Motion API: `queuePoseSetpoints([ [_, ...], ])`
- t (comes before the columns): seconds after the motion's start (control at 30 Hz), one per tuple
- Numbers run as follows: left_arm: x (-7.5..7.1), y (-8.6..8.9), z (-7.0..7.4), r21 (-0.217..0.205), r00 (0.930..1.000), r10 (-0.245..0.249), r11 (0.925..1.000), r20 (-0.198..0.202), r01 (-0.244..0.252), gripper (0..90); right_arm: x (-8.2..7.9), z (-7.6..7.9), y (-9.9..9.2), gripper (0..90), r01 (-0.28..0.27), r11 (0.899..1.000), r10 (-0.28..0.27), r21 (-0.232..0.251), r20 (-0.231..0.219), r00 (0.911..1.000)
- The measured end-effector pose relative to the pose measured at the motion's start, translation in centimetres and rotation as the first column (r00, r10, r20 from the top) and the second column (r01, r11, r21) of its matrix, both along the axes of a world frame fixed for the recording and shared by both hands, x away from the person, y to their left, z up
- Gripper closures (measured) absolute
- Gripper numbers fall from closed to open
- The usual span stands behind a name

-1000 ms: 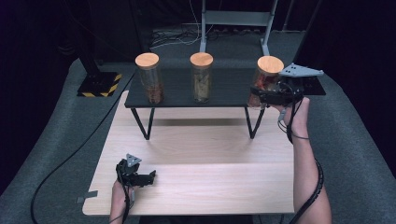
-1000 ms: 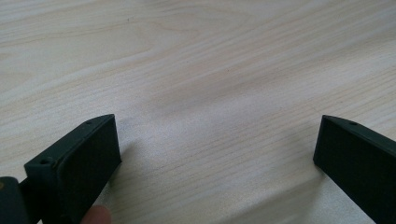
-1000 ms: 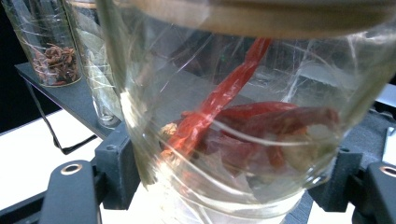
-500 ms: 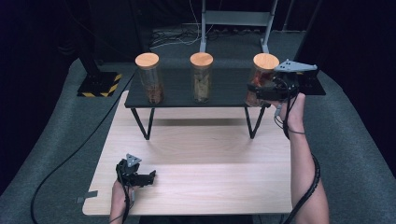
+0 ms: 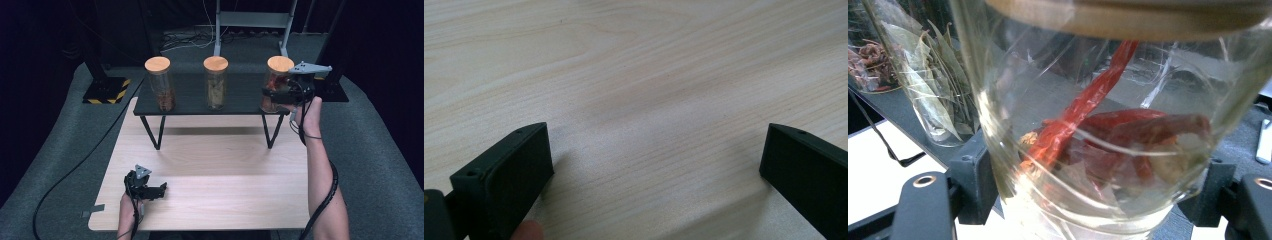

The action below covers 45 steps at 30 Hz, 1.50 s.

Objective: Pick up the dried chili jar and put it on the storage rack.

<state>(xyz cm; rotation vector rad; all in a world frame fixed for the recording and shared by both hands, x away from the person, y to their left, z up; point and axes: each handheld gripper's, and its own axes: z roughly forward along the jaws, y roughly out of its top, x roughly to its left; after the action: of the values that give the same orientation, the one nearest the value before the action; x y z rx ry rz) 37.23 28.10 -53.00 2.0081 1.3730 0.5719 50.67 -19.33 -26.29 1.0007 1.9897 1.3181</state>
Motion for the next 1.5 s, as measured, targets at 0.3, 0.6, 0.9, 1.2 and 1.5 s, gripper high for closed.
queuePoseSetpoints([
  [0.3,0.0,0.0,0.0,0.0,1.0,0.0,1.0,0.0,0.0,0.0,0.5,-0.2,0.4,24.4,0.001,1.0,-0.001,-0.008,-0.006,1.0],
  [0.6,0.0,0.0,0.0,0.0,1.0,0.0,1.0,0.0,0.0,0.0,0.9,-0.5,0.6,24.4,0.005,1.0,-0.005,-0.003,-0.015,0.9999],
  [0.9,0.0,0.0,0.0,0.0,1.0,0.0,1.0,0.0,0.0,0.0,1.3,-0.6,1.2,24.4,-0.001,1.0,0.0,-0.008,-0.014,0.9999],
  [1.2,0.0,0.0,0.0,0.001,1.0,0.0,1.0,0.0,0.0,0.0,1.9,-1.0,1.9,24.4,0.0,1.0,0.0,-0.015,-0.029,0.9996],
  [1.5,0.0,0.0,0.0,0.001,1.0,-0.001,1.0,0.0,0.001,0.0,2.4,-1.4,2.1,24.3,0.002,1.0,-0.003,-0.012,-0.039,0.9992],
])
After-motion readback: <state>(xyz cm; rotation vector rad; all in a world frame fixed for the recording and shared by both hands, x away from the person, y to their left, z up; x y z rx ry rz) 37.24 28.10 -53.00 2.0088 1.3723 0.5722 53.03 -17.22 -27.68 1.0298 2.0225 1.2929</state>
